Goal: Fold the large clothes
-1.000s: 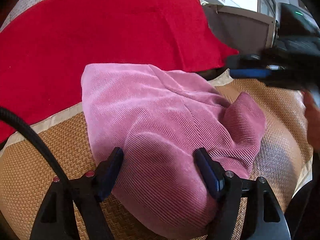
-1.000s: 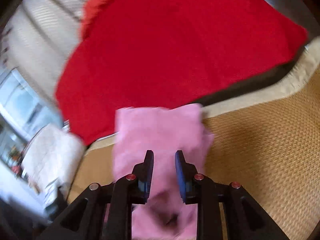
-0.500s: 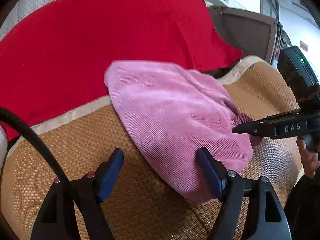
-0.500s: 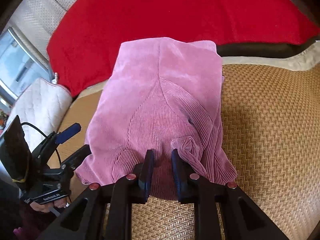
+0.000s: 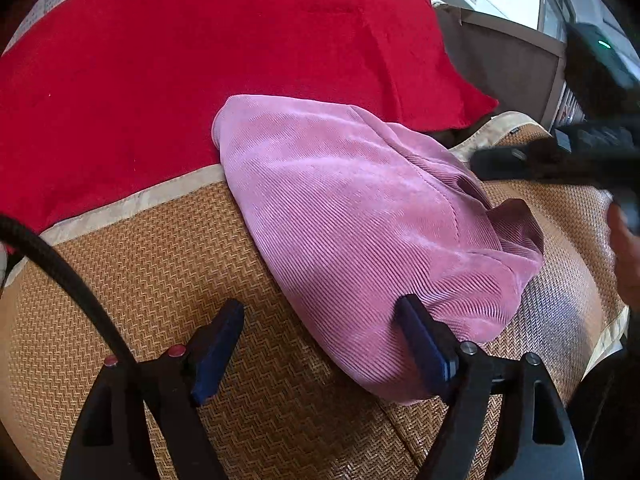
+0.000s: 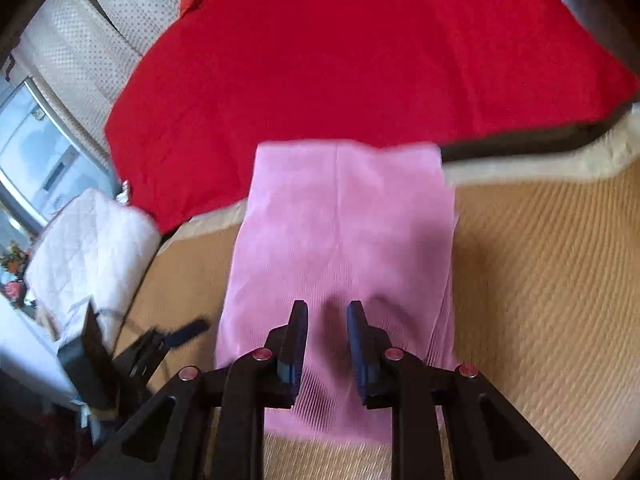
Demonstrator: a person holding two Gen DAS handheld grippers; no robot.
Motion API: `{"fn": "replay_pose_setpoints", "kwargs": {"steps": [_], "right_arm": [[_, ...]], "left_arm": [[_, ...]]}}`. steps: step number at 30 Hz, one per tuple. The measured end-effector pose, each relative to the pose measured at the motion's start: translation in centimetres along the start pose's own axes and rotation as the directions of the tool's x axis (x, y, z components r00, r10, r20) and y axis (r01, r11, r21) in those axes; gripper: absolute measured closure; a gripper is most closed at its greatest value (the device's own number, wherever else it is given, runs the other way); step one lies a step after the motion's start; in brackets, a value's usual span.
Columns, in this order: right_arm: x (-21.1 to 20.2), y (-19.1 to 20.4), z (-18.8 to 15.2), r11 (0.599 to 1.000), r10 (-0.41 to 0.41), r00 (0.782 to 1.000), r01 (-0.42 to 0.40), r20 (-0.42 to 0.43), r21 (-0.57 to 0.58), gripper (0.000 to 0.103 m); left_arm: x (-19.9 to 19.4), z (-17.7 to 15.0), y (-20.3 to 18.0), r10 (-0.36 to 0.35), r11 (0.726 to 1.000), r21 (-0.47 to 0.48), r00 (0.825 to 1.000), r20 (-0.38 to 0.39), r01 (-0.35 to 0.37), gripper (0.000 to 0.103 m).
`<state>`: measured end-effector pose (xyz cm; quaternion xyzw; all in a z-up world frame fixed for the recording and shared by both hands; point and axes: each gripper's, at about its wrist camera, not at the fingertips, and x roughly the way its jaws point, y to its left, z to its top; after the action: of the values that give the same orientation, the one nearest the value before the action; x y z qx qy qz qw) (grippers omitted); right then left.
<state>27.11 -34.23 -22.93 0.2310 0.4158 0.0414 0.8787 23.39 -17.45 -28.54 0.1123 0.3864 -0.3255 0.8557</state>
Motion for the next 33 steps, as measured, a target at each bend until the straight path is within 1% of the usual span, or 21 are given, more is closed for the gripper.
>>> {"fn": "replay_pose_setpoints", "kwargs": {"steps": [1, 3, 5, 7, 8, 13, 15, 17, 18, 20, 21, 23, 24, 25, 27, 28, 29, 30, 31, 32, 33], "right_arm": [[0.3, -0.1, 0.5, 1.000, -0.009, 1.000, 0.009, -0.001, 0.004, 0.079], [2.5, -0.9, 2.0, 0.999, -0.030, 0.999, 0.031, -0.024, 0.040, 0.079], [5.4, -1.9, 2.7, 0.996, -0.055, 0.995, 0.060, -0.087, 0.062, 0.079], [7.8, -2.7, 2.6, 0.995, -0.040, 0.991, 0.052, -0.132, 0.086, 0.079], [8.3, -2.9, 2.6, 0.995, -0.030, 0.992, 0.041, -0.120, 0.091, 0.079], [7.8, -2.4, 2.5, 0.997, -0.036, 0.995, 0.042, -0.093, 0.063, 0.079], [6.7, -2.5, 2.1, 0.998, -0.028, 0.996, 0.033, -0.082, 0.062, 0.079], [5.6, -2.8, 1.9, 0.997, -0.017, 0.997, 0.023, -0.078, 0.069, 0.079], [5.0, -2.9, 2.1, 0.997, -0.009, 0.997, 0.015, -0.071, 0.073, 0.078], [3.8, -2.4, 2.8, 0.997, 0.011, 0.999, -0.009, -0.035, 0.071, 0.078], [3.2, -2.3, 3.3, 0.998, 0.015, 1.000, -0.014, -0.018, 0.062, 0.078], [2.8, -1.9, 4.7, 0.999, 0.004, 1.000, -0.005, 0.014, 0.048, 0.078], [3.0, -1.7, 5.3, 0.999, -0.005, 1.000, 0.004, 0.022, 0.044, 0.078], [3.2, -1.6, 5.9, 0.999, -0.017, 0.999, 0.016, 0.029, 0.040, 0.078], [4.5, -1.6, 6.7, 0.998, -0.047, 0.999, 0.045, 0.025, 0.049, 0.078], [5.6, -2.1, 7.0, 0.996, -0.055, 0.998, 0.055, 0.003, 0.065, 0.078], [7.1, -2.6, 7.3, 0.995, -0.060, 0.998, 0.062, -0.030, 0.081, 0.078], [8.9, -3.2, 7.4, 0.993, -0.068, 0.995, 0.074, -0.071, 0.088, 0.077], [10.2, -3.6, 7.1, 0.993, -0.079, 0.991, 0.088, -0.104, 0.084, 0.078], [11.1, -3.9, 6.8, 0.993, -0.082, 0.990, 0.091, -0.116, 0.077, 0.078], [10.8, -4.0, 6.8, 0.994, -0.076, 0.992, 0.084, -0.104, 0.075, 0.078]], "left_arm": [[0.1, 0.0, 0.0, 0.003, 1.000, -0.001, 1.000, 0.000, -0.003, 0.020], [0.0, 0.0, 0.0, 0.006, 1.000, 0.004, 1.000, 0.002, -0.006, 0.020], [-0.5, 0.0, 0.3, 0.008, 1.000, 0.007, 1.000, 0.005, -0.008, 0.019], [-0.4, 0.1, 0.2, 0.015, 1.000, 0.013, 1.000, 0.011, -0.015, 0.019], [-0.4, 0.2, 0.1, 0.017, 1.000, 0.015, 1.000, 0.012, -0.017, 0.019], [-0.5, 0.5, 0.1, 0.039, 0.999, 0.024, 0.999, 0.012, -0.039, 0.015], [-0.9, 0.7, 0.2, 0.041, 0.999, 0.027, 0.999, 0.020, -0.041, 0.015], [-2.0, 1.6, 0.6, 0.029, 0.999, 0.025, 0.999, 0.039, -0.030, 0.015], [-2.6, 2.1, 1.0, 0.024, 1.000, 0.014, 0.998, 0.063, -0.025, 0.015], [-4.1, 3.0, 2.1, 0.037, 0.999, -0.039, 0.987, 0.155, -0.031, 0.015], [-4.5, 3.5, 2.8, 0.066, 0.996, -0.075, 0.980, 0.189, -0.053, 0.015], [-4.2, 4.1, 3.4, 0.134, 0.987, -0.111, 0.970, 0.203, -0.113, 0.015], [-3.4, 4.3, 3.5, 0.174, 0.981, -0.117, 0.965, 0.196, -0.153, 0.015], [-2.7, 4.5, 3.5, 0.187, 0.979, -0.115, 0.966, 0.179, -0.168, 0.015], [-0.4, 4.5, 2.9, 0.184, 0.981, -0.086, 0.977, 0.111, -0.175, 0.015], [1.1, 4.3, 2.2, 0.200, 0.979, -0.051, 0.977, 0.072, -0.197, 0.015], [1.5, 4.1, 1.8, 0.219, 0.976, -0.033, 0.973, 0.079, -0.217, 0.015], [1.6, 3.9, 1.5, 0.224, 0.975, -0.026, 0.970, 0.100, -0.222, 0.015], [1.6, 4.1, 1.5, 0.224, 0.975, -0.027, 0.970, 0.095, -0.222, 0.015], [1.5, 4.1, 1.5, 0.225, 0.974, -0.027, 0.970, 0.089, -0.224, 0.015], [1.4, 4.2, 1.6, 0.226, 0.974, -0.023, 0.970, 0.093, -0.225, 0.015]]}}
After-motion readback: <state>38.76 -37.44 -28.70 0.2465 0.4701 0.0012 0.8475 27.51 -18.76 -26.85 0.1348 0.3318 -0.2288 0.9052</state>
